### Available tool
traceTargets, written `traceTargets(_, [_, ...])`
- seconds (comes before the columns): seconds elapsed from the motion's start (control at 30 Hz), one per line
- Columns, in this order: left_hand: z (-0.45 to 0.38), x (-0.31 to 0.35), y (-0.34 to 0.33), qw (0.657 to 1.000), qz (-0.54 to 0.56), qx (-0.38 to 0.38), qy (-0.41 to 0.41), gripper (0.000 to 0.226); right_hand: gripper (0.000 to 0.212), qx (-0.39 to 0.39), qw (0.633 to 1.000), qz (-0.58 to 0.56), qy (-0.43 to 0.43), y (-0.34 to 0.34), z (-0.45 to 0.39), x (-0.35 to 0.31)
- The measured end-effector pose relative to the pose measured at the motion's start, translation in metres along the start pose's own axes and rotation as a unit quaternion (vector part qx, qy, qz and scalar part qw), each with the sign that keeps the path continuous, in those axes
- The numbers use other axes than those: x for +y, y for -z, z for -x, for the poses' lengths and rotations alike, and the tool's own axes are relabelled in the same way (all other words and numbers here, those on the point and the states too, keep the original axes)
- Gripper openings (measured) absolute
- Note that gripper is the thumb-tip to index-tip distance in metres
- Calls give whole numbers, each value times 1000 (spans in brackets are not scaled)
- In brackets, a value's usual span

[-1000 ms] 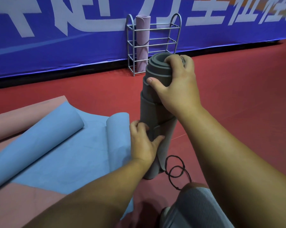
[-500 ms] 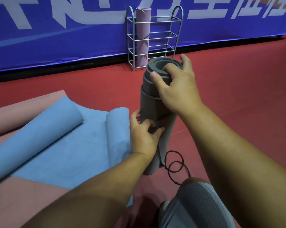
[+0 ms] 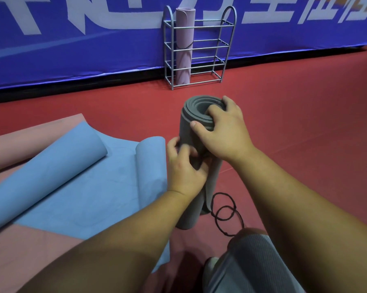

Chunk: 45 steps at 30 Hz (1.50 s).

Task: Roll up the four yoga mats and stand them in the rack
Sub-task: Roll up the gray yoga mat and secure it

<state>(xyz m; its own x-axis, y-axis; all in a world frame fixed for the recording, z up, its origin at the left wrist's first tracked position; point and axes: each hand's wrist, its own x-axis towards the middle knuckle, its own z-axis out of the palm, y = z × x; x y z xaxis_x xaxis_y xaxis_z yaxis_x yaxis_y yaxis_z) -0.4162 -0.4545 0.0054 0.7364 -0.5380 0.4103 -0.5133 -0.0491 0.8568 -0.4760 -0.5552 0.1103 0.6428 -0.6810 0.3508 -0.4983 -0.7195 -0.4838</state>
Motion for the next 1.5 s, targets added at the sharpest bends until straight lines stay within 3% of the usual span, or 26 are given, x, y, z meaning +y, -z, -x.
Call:
traceTargets(0.07, [-11,4,8,1000,0,3,-27,64,57,-13,1000,11,-14,-1,5,5])
traceTargets(0.13, [-25,8,17,997,-44,-41,-54,103,61,-28,999,20,-20,1,6,7])
traceTargets(0.2, [-39,13,21,989,-76,-107,-63,118,60,-44,999,9,-27,2,3,8])
traceTargets(0.33, [-47,15,23,987,-61,-132,-71,104,61,-13,998,-62,-6,1,12,15])
traceTargets(0.4, [-49,11,27,989,-63,-111,-70,99,78,24,989,-141,-29,-8,34,24])
traceTargets(0.5, [-55,11,32,992,-72,-91,-44,101,112,-34,960,-246,-128,-43,78,40])
traceTargets(0.57, [-54,14,32,992,-79,-91,-37,101,119,-58,955,-248,-151,-61,94,43])
traceTargets(0.87, [-40,18,38,988,-95,-101,-69,85,83,34,959,-195,-204,-69,84,36])
traceTargets(1.0, [-58,20,54,964,-190,-85,-168,79,66,70,960,-210,-171,-75,83,33])
traceTargets(1.27, [-60,29,62,906,-356,-62,-220,87,68,139,953,-224,-148,-59,80,27])
traceTargets(1.5, [-46,28,45,921,-329,-45,-204,85,58,123,970,-149,-148,-68,76,21])
